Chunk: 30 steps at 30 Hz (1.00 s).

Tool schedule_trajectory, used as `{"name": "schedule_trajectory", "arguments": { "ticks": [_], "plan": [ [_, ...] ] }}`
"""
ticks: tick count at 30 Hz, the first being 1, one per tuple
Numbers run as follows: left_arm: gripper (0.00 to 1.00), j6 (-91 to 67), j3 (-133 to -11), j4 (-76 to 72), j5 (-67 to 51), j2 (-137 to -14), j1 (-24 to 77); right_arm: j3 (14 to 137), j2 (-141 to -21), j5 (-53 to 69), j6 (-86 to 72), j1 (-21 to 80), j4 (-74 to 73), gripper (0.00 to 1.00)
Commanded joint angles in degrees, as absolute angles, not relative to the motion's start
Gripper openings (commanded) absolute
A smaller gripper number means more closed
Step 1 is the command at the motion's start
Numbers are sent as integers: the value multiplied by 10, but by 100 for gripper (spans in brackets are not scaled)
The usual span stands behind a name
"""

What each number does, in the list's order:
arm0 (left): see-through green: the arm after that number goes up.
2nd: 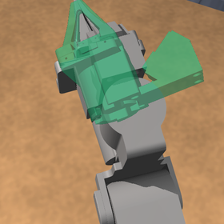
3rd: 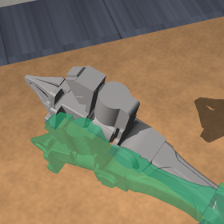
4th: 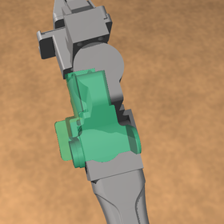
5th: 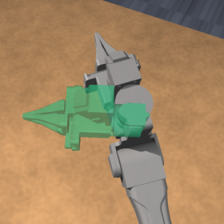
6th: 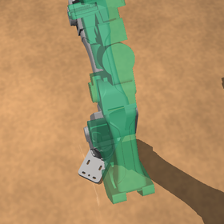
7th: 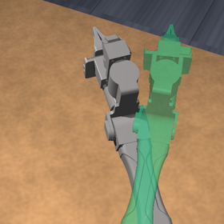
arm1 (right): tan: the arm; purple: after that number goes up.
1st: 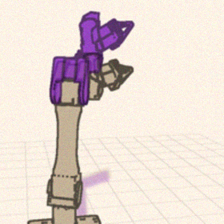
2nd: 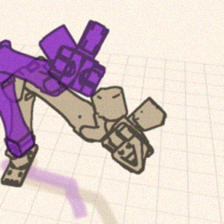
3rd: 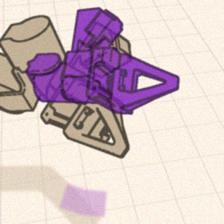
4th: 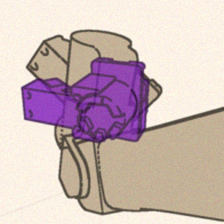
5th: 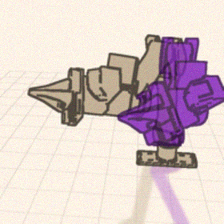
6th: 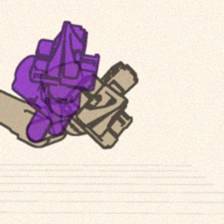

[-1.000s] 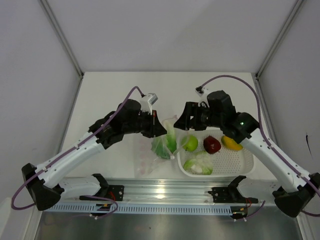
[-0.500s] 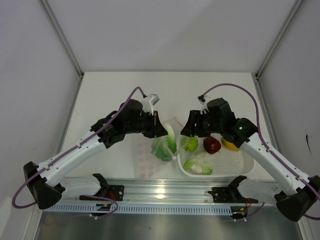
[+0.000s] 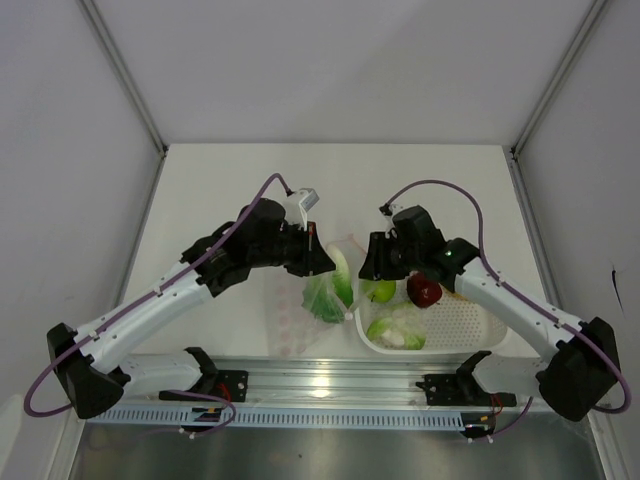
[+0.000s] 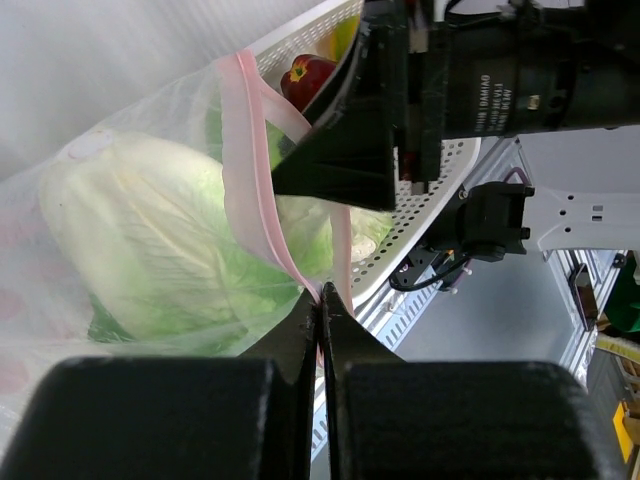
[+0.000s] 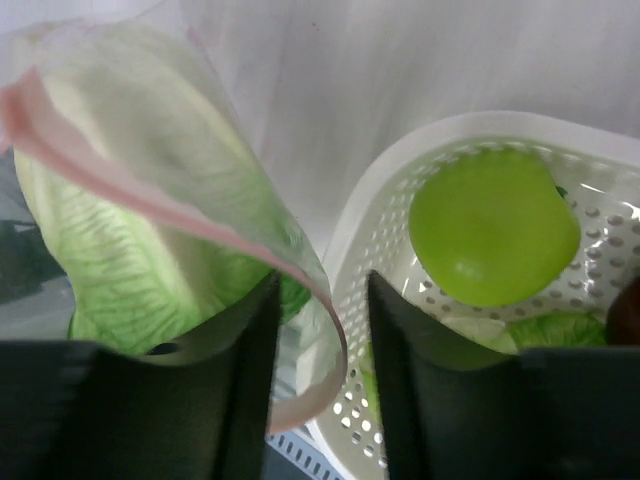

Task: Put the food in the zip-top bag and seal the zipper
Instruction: Adjust the zipper food storage bag at the center of the board.

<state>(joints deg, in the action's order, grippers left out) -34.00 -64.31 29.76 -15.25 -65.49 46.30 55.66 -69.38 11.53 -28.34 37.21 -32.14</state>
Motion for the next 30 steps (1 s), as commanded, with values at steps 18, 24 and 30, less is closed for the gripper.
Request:
{"name": "schedule_trajectory", "arguments": {
  "ticks": [18, 24, 30],
  "plan": [
    [1, -327, -640, 304, -115, -606, 454, 790, -776, 107, -297, 449, -373, 0],
    [1, -316, -661, 337, -86, -579, 438, 884, -812, 67, -264, 464, -443, 0],
    [1, -320, -756, 384, -74, -533, 438, 999, -811, 67, -273, 490, -491, 0]
  ]
}}
